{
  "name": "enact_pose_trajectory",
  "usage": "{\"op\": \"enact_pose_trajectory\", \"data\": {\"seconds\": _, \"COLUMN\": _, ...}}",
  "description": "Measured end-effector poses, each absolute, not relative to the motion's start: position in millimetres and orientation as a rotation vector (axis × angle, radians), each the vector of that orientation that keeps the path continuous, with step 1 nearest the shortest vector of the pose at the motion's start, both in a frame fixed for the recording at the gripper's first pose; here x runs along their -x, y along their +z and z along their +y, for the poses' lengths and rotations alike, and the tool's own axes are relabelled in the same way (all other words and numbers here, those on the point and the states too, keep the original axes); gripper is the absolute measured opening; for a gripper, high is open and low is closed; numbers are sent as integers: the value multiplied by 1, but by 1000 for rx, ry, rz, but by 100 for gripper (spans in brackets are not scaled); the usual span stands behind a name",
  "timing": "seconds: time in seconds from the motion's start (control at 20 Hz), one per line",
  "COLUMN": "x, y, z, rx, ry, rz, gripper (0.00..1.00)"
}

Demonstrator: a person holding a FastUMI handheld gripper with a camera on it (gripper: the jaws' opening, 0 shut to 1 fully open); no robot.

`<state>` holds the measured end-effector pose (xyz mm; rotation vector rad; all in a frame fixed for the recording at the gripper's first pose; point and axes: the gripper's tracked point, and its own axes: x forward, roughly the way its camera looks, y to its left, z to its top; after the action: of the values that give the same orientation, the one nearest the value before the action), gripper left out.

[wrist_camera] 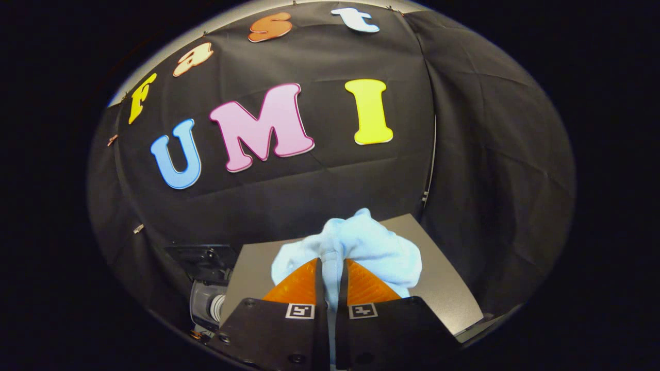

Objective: Put the clothes into the washing machine and then close the washing machine lid.

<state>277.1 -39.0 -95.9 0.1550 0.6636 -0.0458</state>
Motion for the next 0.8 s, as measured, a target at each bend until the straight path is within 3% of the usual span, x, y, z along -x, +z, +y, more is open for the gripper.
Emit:
{"op": "enact_pose_trajectory", "data": {"seconds": 0.45, "x": -256, "y": 31, "z": 71, "rx": -129, "ry": 178, "rz": 416, "gripper": 9}}
{"op": "enact_pose_trajectory", "data": {"seconds": 0.8, "x": -248, "y": 34, "z": 202, "rx": -151, "ry": 420, "rz": 415, "gripper": 9}}
